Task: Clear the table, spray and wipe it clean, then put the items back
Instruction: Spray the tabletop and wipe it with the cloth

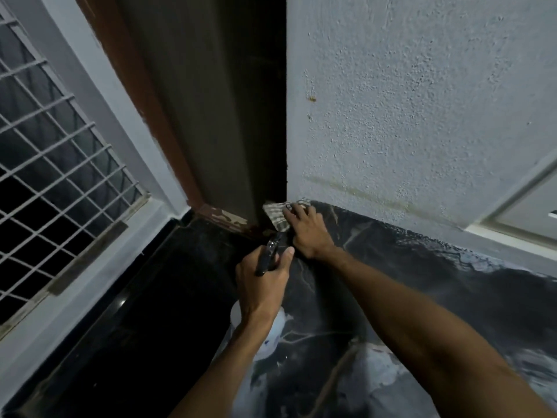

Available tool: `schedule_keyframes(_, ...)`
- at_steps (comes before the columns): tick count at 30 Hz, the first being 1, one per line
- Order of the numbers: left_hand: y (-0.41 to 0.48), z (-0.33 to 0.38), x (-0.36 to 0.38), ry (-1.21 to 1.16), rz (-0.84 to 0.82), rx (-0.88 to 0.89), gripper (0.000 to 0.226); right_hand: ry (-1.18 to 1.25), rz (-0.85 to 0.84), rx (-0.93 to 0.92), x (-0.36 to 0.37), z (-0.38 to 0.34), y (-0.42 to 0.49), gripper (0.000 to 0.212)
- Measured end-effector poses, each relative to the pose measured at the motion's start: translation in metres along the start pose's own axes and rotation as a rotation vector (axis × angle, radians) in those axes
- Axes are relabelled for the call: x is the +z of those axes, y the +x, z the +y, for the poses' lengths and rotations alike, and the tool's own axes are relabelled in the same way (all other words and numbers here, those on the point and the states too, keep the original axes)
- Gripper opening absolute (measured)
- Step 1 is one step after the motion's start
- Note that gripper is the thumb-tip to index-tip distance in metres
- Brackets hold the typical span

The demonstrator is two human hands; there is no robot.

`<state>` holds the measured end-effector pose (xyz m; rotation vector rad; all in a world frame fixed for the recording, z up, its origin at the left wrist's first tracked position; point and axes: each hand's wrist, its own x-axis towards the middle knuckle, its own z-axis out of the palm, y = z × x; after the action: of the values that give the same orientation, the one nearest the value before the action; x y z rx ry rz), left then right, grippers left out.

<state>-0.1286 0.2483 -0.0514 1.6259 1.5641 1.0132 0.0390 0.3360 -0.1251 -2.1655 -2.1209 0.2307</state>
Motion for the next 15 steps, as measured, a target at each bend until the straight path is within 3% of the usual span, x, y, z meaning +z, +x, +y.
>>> schedule_keyframes(4, -0.002, 0.006, 0.013, -0.005, 0.015, 0.018, 0.046, 0.108, 0.098, 0.263, -0.013, 0.035, -0.007, 0.064)
schedule_keyframes(8, -0.012, 0.016, 0.031, -0.001, 0.001, 0.018, 0.042, 0.053, 0.041, 0.049, -0.008, 0.061, -0.076, 0.072)
schedule_keyframes(12, -0.044, 0.051, 0.066, -0.018, -0.090, 0.082, 0.046, 0.141, 0.158, 0.462, -0.021, 0.138, -0.158, 0.068)
schedule_keyframes(15, -0.065, 0.077, 0.103, -0.028, -0.174, 0.062, 0.048, 0.035, 0.085, 0.323, -0.018, 0.165, -0.222, 0.068)
